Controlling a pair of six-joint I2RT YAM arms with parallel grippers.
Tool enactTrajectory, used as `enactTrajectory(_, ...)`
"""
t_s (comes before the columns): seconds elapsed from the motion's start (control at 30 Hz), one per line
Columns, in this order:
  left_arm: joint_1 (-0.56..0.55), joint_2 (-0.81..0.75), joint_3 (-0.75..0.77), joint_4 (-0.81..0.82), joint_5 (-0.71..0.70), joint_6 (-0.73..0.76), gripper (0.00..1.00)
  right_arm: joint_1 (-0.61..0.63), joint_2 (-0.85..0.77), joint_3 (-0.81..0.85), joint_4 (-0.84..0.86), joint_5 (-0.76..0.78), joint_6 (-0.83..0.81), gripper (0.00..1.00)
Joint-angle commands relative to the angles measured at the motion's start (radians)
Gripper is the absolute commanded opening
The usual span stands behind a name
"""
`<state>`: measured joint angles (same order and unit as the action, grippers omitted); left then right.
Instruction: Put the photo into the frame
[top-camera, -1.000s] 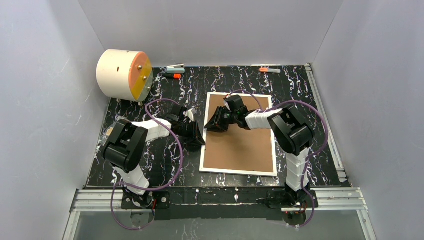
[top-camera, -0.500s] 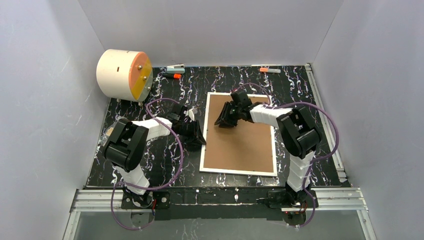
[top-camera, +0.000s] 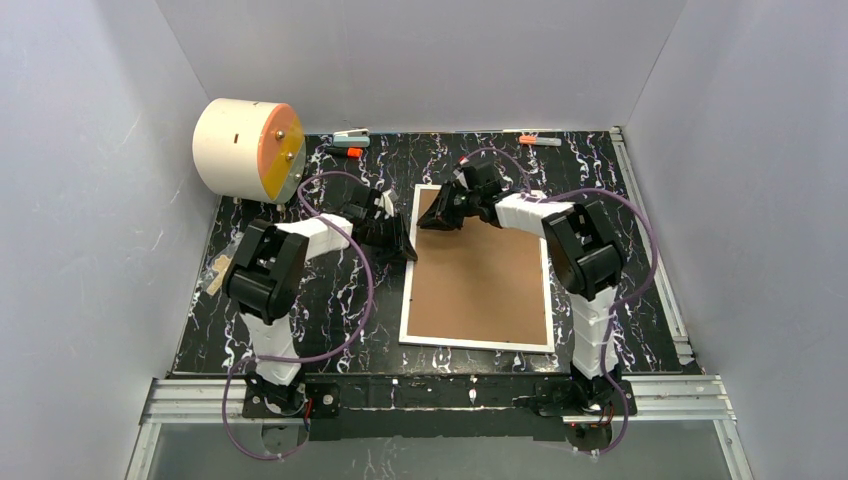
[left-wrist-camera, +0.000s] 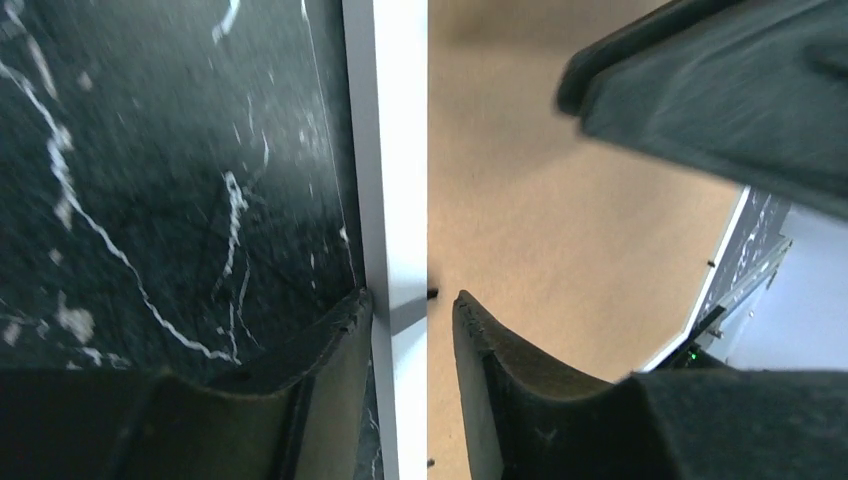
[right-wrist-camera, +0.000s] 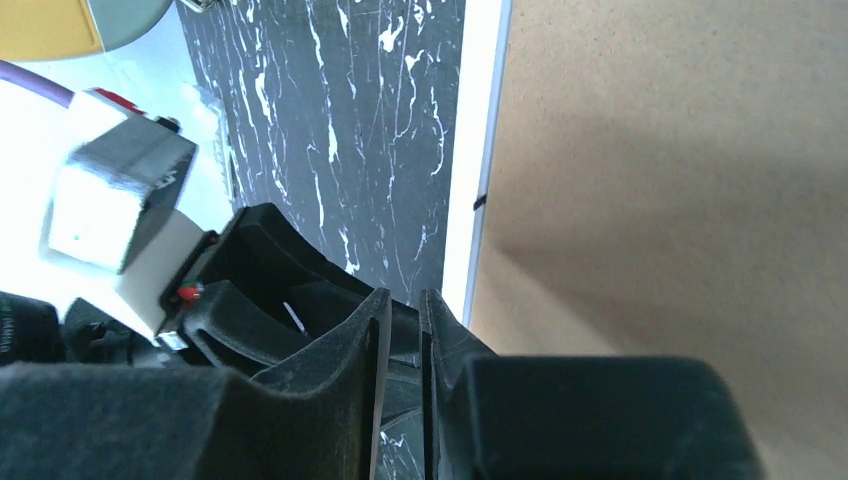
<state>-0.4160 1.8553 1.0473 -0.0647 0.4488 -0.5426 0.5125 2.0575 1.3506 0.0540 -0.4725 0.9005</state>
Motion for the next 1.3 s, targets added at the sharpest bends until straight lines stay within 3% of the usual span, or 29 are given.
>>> enactTrajectory(0.0, 0.01, 0.061, 0.05, -0.072, -0.147, 0.04, 0.34, 0.003, 0.065, 0.051, 0.104, -0.08, 0.042, 0.25)
enactTrajectory(0.4, 0.011, 0.156, 0.113, -0.117, -0.182, 0.052, 0.16, 0.0, 0.198, 0.17, 0.097, -0.091, 0.074, 0.2)
enactTrajectory(0.8, 0.011, 0.17, 0.105, -0.154, -0.219, 0.064, 0.14, -0.018, 0.185, 0.093, 0.05, -0.014, 0.049, 0.18)
enactTrajectory(1.27, 0.01, 0.175, 0.104, -0.156, -0.217, 0.067, 0.14, -0.026, 0.223, 0.118, -0.007, 0.068, 0.011, 0.19)
